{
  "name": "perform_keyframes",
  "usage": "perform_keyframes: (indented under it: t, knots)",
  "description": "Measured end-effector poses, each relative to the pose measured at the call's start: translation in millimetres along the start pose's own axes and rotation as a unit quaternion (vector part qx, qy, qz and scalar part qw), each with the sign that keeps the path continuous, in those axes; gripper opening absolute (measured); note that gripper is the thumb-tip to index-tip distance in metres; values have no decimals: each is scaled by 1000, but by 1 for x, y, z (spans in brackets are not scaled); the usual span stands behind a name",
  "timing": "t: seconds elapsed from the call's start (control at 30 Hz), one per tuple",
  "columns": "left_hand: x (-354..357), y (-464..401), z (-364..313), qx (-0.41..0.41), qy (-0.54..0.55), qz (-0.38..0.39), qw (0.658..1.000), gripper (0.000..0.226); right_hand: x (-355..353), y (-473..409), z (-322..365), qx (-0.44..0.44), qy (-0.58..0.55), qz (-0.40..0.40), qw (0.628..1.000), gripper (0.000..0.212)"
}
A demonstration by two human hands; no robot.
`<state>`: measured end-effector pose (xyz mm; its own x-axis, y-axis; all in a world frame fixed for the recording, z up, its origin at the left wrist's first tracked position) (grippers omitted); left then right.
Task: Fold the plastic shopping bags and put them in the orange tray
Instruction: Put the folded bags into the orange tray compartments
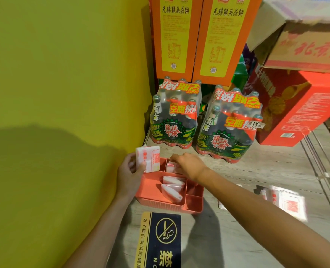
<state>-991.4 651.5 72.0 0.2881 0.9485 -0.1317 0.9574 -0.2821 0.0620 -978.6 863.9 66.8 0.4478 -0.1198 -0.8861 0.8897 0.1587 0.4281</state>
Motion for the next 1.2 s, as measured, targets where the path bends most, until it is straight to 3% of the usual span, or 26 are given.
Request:
perform_keyframes:
  t: [0.27,0.5,0.63,0.77,0.93,1.03,1.2]
  knots:
    - [7,-4,1,0,-4,7,1000,33,17,13,-17,6,-139,-87,986,23]
    - [9,-1,7,-13,-13,14,1000,32,30,10,-18,4,-117,-150,982,14]
    - [6,0,11,-15,-11,18,1000,32,28,6,-19,40,-79,-111,990,18]
    - [11,2,8,-9,-42,34,999,31,24,-3,-23,66,-114,-87,988,16]
    - [16,-3,6,0,-87,55,995,29,26,11,-44,44,-182,-119,975,30]
    - [29,-9,-3,14,-85,73,994,29,27,23,-54,6,-276,-146,950,38]
    - [60,-25,-5,13,-68,132,989,26,25,34,-41,-111,-499,-133,849,65]
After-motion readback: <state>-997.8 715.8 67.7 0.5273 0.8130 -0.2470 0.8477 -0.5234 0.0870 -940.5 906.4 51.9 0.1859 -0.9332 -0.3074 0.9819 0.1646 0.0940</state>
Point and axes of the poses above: each hand's wrist, its own y-axis away from the middle knuckle, its own x-axis out of the palm, z = x × y, the point moved 6 cm from there along -y, towards the middle knuckle, and after that the axes turned 14 degrees about z, right-handed, at the moved point
